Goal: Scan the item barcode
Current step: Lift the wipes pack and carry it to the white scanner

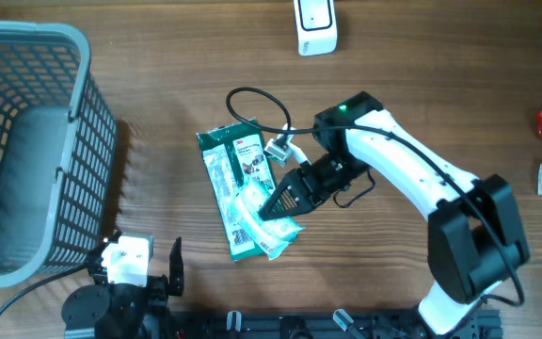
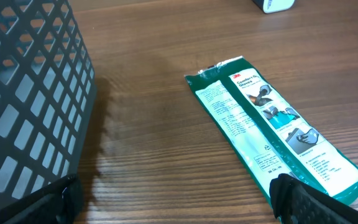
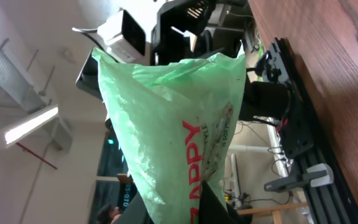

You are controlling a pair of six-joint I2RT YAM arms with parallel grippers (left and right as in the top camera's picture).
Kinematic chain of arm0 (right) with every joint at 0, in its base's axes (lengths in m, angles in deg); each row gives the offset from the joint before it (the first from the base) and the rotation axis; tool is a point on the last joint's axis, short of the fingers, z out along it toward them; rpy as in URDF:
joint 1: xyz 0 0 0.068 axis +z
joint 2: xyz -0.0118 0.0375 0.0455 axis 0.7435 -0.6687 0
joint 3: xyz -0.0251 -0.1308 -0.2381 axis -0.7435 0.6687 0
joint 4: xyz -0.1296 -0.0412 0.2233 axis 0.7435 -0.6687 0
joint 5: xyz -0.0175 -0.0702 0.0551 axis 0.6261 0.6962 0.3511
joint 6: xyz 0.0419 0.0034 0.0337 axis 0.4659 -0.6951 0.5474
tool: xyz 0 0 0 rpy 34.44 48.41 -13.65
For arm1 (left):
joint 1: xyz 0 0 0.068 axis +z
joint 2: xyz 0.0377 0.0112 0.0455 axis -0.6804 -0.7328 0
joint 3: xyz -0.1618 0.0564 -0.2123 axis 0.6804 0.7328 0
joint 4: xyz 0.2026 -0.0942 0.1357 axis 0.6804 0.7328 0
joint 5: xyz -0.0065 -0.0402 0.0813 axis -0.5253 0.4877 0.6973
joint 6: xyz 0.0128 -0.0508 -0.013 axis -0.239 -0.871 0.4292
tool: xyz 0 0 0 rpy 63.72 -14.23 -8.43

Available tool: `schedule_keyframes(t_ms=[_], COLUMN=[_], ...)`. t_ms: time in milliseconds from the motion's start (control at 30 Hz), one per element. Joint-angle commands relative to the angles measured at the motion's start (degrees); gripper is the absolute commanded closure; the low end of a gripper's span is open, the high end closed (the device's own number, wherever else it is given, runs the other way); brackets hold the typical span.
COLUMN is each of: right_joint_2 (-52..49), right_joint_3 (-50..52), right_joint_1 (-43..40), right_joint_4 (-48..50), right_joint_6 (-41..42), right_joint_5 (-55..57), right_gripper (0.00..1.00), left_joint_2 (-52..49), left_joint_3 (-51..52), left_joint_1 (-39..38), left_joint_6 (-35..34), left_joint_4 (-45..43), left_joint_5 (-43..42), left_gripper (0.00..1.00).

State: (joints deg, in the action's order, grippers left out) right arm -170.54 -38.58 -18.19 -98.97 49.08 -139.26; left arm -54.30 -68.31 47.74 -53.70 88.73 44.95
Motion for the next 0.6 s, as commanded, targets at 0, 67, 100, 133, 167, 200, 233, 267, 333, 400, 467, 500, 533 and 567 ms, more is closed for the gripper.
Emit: schedule_keyframes(t_ms=[0, 67, 100, 133, 167, 200, 233, 267, 333, 400, 467, 500, 533, 567], right_joint_2=[1.4, 1.4, 1.4, 1.4, 1.4, 1.4, 1.4, 1.4, 1.4, 1.4, 1.4, 1.5, 1.5, 1.5], right_joint_3=[0.3, 0.3, 0.3, 0.3, 0.3, 0.3, 0.3, 0.2, 0.2, 0.2, 0.0, -0.4, -0.9, -1.2], right_joint_1=[0.1, 0.1, 0.1, 0.1, 0.1, -0.1, -0.6, -1.6, -4.5, -7.4, -9.9, -11.5, -12.6, -13.5], right_joint_4=[0.0, 0.0, 0.2, 1.1, 3.1, 5.4, 8.3, 13.2, 22.7, 31.0, 37.2, 40.0, 42.9, 46.4], right_joint_6=[0.7, 0.5, 0.2, 0.1, 0.1, 0.5, 2.4, 7.6, 19.7, 32.4, 39.8, 41.1, 41.3, 42.4], right_joint_5=[1.5, 3.1, 3.4, 4.3, 5.4, 6.2, 7.2, 9.1, 15.3, 25.0, 31.9, 32.9, 32.9, 32.9], right_gripper=[0.96, 0.96, 0.96, 0.95, 0.95, 0.95, 0.95, 0.95, 0.95, 0.95, 0.96, 0.95, 0.95, 0.95], left_joint_2=[0.4, 0.4, 0.4, 0.4, 0.4, 0.4, 0.4, 0.4, 0.4, 0.4, 0.4, 0.4, 0.4, 0.4], left_joint_3=[-0.1, -0.1, -0.1, -0.1, -0.1, -0.1, -0.1, -0.1, -0.1, -0.1, -0.1, -0.1, -0.1, -0.1], left_joint_1=[-0.3, -0.3, -0.3, -0.3, -0.3, -0.3, -0.3, -0.3, -0.3, -0.3, -0.3, -0.3, -0.3, -0.3], left_joint_6=[0.7, 0.7, 0.7, 0.7, 0.7, 0.7, 0.7, 0.7, 0.7, 0.7, 0.7, 0.7, 0.7, 0.7], left_joint_4=[-0.1, -0.1, -0.1, -0.1, -0.1, -0.1, -0.1, -0.1, -0.1, -0.1, -0.1, -0.1, -0.1, -0.1], left_joint_5=[-0.7, -0.7, -0.7, -0.7, -0.7, -0.7, -0.7, -0.7, -0.7, -0.7, -0.7, -0.7, -0.7, -0.7], left_gripper=[0.0, 0.0, 0.0, 0.0, 0.0, 0.0, 0.0, 0.0, 0.0, 0.0, 0.0, 0.0, 0.0, 0.0])
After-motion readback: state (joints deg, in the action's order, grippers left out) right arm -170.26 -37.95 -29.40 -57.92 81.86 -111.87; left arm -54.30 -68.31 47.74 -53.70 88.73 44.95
